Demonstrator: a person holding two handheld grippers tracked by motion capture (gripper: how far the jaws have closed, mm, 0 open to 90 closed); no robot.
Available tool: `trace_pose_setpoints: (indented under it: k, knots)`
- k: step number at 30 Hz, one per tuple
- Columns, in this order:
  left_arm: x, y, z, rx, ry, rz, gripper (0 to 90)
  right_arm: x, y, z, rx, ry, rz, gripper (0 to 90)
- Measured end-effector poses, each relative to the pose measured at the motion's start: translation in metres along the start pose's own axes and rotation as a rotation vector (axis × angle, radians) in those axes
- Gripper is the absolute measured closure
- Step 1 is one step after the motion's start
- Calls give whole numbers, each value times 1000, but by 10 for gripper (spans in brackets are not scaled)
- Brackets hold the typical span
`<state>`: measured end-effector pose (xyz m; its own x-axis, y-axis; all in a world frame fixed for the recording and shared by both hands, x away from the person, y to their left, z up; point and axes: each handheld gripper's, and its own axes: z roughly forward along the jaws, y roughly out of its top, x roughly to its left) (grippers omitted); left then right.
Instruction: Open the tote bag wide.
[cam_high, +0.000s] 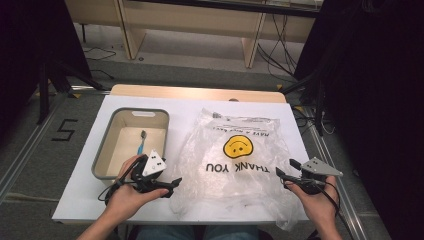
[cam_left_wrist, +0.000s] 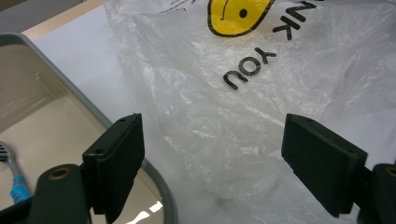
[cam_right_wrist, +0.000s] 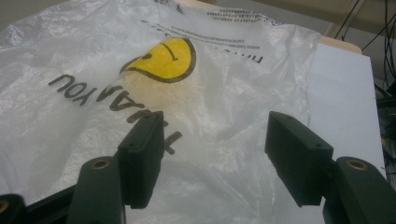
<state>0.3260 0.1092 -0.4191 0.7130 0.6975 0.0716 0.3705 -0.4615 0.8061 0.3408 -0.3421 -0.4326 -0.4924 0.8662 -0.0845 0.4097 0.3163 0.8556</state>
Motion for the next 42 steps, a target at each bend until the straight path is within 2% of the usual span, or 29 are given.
trace_pose_setpoints:
  k: [3, 6, 7, 11, 16, 24, 29, 31, 34, 35, 36, 37, 38, 39, 42]
  knots:
    - [-8, 3, 1, -2, -14, 16, 214, 1, 0, 1, 8, 4, -5, 375]
    - [-19, 3, 8, 28, -10, 20, 248, 0, 0, 2, 21, 3, -3, 365]
    - [-22, 3, 11, 40, -21, 18, 253, 0, 0, 3, 28, 6, -6, 361]
    - [-36, 0, 21, 64, -71, 62, 242, 2, 0, 4, 47, 14, -21, 358]
    - [-40, -1, 25, 77, -67, 96, 237, 2, -1, 6, 60, 19, -24, 355]
    - [-40, -8, 29, 93, -70, 101, 231, 0, -1, 4, 66, 17, -13, 353]
    - [-43, -13, 31, 132, -86, 118, 234, -6, -1, -1, 74, 0, 6, 346]
    - [-44, -14, 32, 140, -85, 121, 251, -10, -2, -3, 105, -29, 18, 347]
    - [-46, -15, 33, 178, -86, 140, 272, -13, -4, -4, 125, -41, 28, 348]
    - [-48, -16, 35, 200, -92, 143, 284, -16, -6, -5, 157, -51, 48, 346]
    - [-49, -17, 38, 225, -96, 143, 284, -16, -6, -5, 157, -51, 48, 346]
    - [-50, -18, 41, 240, -94, 145, 284, -19, -10, -4, 197, -55, 63, 345]
    - [-51, -19, 43, 252, -91, 153, 284, -19, -10, -4, 197, -55, 63, 345]
    - [-52, -20, 45, 267, -90, 153, 282, -20, -12, -3, 231, -54, 78, 346]
    - [-51, -22, 48, 296, -91, 145, 278, -21, -14, -2, 256, -55, 92, 350]
